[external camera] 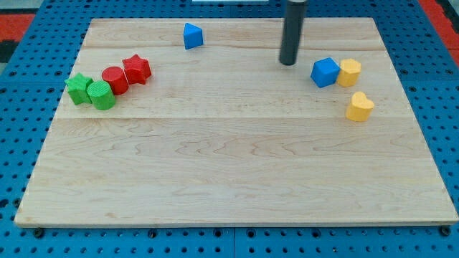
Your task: Slide the blue triangle to the blue cube
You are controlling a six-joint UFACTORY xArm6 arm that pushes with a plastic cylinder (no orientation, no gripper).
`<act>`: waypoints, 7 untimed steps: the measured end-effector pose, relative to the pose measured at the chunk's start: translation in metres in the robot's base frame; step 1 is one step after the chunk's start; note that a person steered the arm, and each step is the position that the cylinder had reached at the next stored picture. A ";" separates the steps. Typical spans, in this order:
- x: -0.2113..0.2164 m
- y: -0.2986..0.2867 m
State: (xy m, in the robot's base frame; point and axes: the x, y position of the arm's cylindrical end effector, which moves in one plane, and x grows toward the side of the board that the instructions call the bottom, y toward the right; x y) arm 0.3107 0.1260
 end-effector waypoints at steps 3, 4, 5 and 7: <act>0.003 -0.081; -0.012 -0.201; -0.035 -0.241; -0.088 -0.290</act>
State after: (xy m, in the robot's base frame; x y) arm 0.2226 -0.1643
